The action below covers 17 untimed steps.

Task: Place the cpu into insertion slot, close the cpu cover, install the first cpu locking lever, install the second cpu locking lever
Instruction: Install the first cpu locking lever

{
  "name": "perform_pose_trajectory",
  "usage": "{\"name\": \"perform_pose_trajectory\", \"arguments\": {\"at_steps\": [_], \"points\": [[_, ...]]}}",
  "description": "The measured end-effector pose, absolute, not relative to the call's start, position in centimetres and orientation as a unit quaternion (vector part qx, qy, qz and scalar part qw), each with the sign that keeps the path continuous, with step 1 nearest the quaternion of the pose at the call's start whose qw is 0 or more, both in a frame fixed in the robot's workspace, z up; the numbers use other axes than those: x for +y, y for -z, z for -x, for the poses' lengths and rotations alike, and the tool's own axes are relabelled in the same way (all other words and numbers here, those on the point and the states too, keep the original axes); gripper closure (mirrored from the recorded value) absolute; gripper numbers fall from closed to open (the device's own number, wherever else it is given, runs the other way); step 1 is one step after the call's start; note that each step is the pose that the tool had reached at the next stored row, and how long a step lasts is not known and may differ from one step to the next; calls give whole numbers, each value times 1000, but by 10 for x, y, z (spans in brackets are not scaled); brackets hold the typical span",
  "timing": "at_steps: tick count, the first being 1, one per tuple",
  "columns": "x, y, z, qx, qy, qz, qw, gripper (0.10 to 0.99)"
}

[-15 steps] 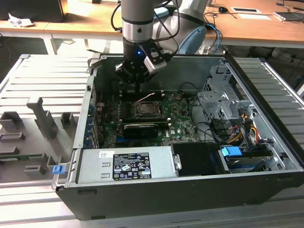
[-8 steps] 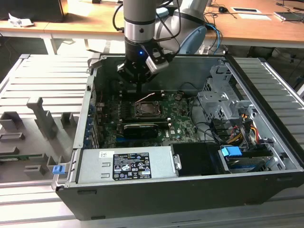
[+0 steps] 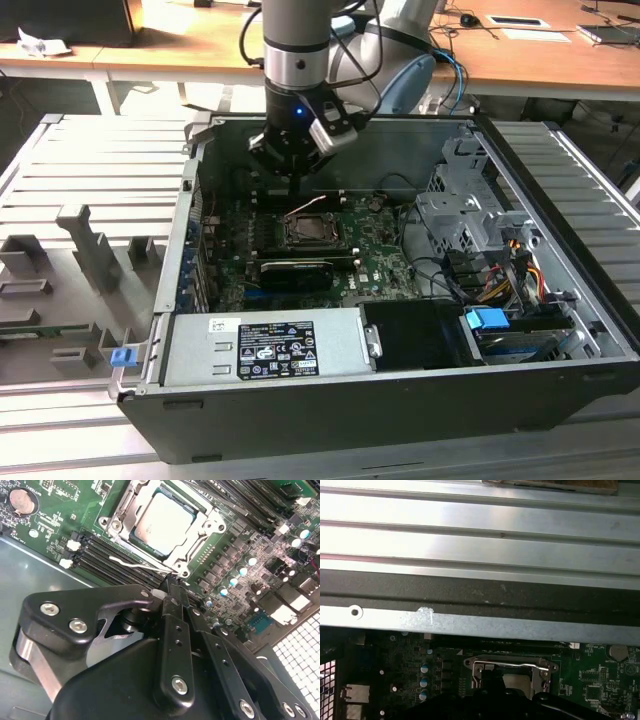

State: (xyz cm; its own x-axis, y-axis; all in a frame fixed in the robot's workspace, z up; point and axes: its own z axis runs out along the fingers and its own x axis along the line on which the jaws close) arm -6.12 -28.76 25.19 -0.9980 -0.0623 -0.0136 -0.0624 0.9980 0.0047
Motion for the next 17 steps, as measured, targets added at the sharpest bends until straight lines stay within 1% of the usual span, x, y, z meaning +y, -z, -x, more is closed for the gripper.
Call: {"name": "perform_pose_trajectory", "arguments": {"at_steps": [17], "points": [[-288,-251,52,999,-3,31,7,980]]}}
